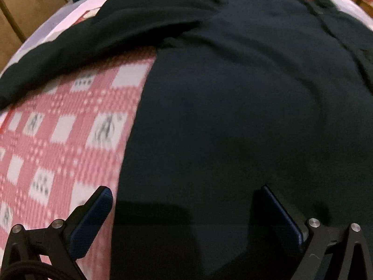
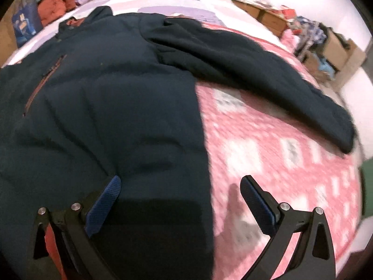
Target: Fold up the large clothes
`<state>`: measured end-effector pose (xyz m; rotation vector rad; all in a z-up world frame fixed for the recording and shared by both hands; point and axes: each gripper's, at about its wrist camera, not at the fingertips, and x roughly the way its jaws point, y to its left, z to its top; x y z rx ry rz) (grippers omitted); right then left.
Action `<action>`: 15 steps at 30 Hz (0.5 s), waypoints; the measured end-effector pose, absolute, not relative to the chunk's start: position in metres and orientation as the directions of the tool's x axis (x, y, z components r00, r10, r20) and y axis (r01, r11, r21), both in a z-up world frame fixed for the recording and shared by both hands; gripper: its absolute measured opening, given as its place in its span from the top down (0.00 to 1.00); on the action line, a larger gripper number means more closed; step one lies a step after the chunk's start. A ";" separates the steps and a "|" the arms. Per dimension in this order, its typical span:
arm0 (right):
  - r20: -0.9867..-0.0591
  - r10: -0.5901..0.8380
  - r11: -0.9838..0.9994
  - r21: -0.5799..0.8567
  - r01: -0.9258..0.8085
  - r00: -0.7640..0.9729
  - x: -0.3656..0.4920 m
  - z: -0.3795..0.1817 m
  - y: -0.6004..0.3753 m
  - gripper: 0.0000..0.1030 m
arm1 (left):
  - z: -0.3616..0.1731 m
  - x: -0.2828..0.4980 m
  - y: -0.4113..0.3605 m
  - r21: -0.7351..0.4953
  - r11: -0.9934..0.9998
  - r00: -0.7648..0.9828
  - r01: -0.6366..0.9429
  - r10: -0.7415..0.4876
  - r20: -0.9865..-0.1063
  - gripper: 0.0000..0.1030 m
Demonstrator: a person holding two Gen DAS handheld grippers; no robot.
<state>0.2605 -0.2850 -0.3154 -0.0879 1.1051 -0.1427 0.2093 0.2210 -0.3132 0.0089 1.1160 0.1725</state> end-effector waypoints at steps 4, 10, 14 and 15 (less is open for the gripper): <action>-0.876 -0.111 0.988 -0.148 -0.043 0.469 0.200 -0.303 -0.249 0.00 | -0.307 0.150 0.203 0.093 0.994 0.427 -0.063 0.111 -0.898 0.00; -0.921 -0.111 0.991 -0.072 0.115 0.374 0.120 -0.319 -0.304 0.00 | -0.315 0.098 0.252 0.030 0.981 0.366 -0.193 0.101 -0.925 0.00; -0.916 -0.222 0.968 -0.166 0.186 0.335 0.096 -0.312 -0.327 0.00 | -0.306 0.082 0.250 0.086 0.978 0.359 -0.192 0.151 -0.921 0.00; -0.912 -0.234 0.968 -0.186 0.169 0.338 0.093 -0.307 -0.322 0.01 | -0.304 0.079 0.246 0.077 0.980 0.363 -0.186 0.141 -0.921 0.00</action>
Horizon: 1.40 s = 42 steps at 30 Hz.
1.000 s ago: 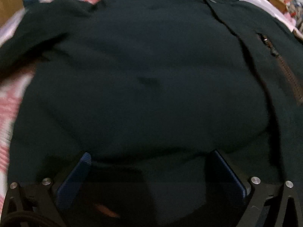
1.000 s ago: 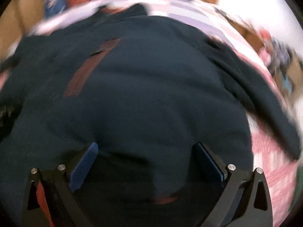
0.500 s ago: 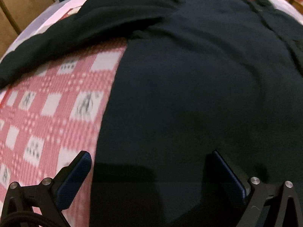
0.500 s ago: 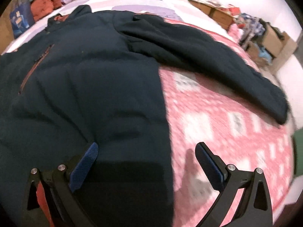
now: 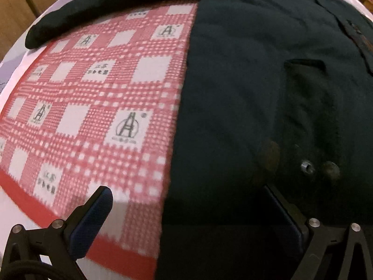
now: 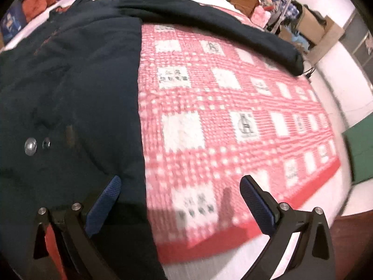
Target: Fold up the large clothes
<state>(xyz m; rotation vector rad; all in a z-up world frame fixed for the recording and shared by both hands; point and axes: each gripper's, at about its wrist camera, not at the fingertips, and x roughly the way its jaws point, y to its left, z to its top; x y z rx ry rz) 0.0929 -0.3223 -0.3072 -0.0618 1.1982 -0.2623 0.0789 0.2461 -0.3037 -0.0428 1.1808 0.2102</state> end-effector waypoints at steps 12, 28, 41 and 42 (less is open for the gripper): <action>-0.933 -0.262 0.962 -0.230 0.150 0.248 0.030 -0.317 -0.329 0.01 | -0.307 0.019 0.268 0.125 0.963 0.292 -0.240 0.194 -0.937 0.00; -0.940 -0.088 0.980 -0.141 -0.141 0.329 0.036 -0.310 -0.244 0.01 | -0.301 -0.005 0.264 0.154 0.948 0.241 -0.278 0.224 -0.944 0.00; -0.852 -0.065 0.989 -0.125 -0.081 0.519 0.226 -0.259 -0.251 0.01 | -0.284 0.265 0.185 0.033 0.998 0.472 -0.059 0.057 -0.880 0.00; -0.851 -0.035 0.992 -0.094 -0.085 0.524 0.249 -0.261 -0.239 0.01 | -0.288 0.287 0.177 0.047 0.998 0.478 -0.032 0.057 -0.876 0.00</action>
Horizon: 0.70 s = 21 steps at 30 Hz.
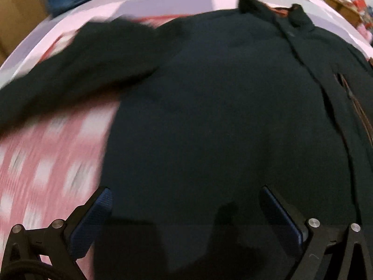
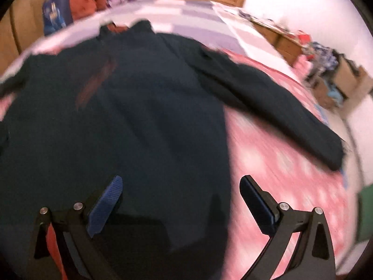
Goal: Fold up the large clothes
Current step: 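Grasp the sleeve cuff with the right tool and lift it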
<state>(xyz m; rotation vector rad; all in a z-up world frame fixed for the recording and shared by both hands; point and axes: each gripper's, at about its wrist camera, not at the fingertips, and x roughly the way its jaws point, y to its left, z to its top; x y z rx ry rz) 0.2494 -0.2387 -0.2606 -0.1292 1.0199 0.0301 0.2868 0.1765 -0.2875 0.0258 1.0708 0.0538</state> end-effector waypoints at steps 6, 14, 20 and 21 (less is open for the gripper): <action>-0.852 0.008 0.978 -0.102 -0.181 0.524 0.346 -0.283 -0.177 0.01 | -0.321 0.366 0.159 0.140 0.990 0.436 0.030 0.113 -0.893 0.00; -0.880 -0.141 0.990 -0.122 0.070 0.454 0.389 -0.327 -0.283 0.01 | -0.325 0.361 0.205 0.158 0.986 0.474 -0.048 0.162 -0.865 0.00; -0.850 -0.228 0.972 -0.168 0.166 0.476 0.357 -0.310 -0.317 0.01 | -0.296 0.354 0.149 0.096 0.995 0.560 0.039 0.058 -0.826 0.00; -0.849 -0.210 0.976 -0.153 0.156 0.485 0.355 -0.308 -0.313 0.01 | -0.293 0.356 0.132 0.076 0.995 0.562 0.061 0.029 -0.827 0.00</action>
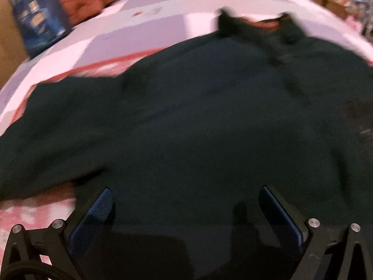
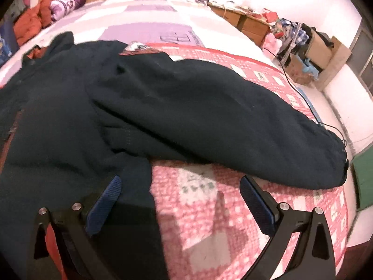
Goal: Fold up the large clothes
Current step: 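Grasp the sleeve cuff with the right tool and lift it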
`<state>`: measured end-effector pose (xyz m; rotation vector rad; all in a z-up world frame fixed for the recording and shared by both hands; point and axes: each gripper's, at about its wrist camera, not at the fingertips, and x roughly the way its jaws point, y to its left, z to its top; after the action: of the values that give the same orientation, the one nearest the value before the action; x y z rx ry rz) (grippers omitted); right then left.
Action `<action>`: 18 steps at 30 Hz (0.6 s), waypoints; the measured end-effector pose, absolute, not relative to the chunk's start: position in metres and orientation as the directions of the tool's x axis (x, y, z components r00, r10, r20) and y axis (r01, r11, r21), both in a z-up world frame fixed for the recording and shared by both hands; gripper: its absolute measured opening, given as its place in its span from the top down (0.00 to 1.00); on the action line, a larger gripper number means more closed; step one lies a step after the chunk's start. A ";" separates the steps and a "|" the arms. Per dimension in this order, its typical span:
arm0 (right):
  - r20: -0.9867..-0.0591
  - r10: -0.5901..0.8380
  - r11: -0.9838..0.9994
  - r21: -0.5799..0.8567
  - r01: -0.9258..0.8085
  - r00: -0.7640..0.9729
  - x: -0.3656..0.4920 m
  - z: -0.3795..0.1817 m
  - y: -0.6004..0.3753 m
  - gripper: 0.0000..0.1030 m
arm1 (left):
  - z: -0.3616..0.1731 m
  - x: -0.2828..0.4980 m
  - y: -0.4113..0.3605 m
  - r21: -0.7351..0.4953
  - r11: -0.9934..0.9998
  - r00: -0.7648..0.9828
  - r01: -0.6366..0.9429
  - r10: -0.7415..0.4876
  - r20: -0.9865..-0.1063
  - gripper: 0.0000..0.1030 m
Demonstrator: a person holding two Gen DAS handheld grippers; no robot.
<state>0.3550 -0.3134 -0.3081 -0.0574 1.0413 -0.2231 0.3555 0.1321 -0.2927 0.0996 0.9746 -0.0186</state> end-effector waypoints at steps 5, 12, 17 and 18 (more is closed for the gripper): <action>-0.856 -0.205 0.979 -0.188 0.084 0.475 0.348 -0.316 -0.305 0.01 | -0.283 0.358 0.053 0.052 0.984 0.564 0.169 -0.054 -0.824 0.00; -0.840 -0.306 0.928 -0.159 0.337 0.448 0.298 -0.289 -0.405 0.01 | -0.276 0.353 -0.024 0.023 0.973 0.547 0.231 -0.110 -0.830 0.00; -0.840 -0.371 0.835 -0.114 0.539 0.397 0.241 -0.267 -0.497 0.01 | -0.287 0.357 -0.055 0.069 0.981 0.529 0.182 -0.038 -0.848 0.00; -0.843 -0.375 0.814 -0.100 0.572 0.385 0.233 -0.265 -0.514 0.01 | -0.293 0.359 -0.059 0.084 0.981 0.513 0.173 -0.017 -0.858 0.00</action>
<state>0.2329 -0.5135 -0.2652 0.2211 1.0083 -0.6090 0.3592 -0.0589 -0.2929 0.1668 1.0267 -0.1150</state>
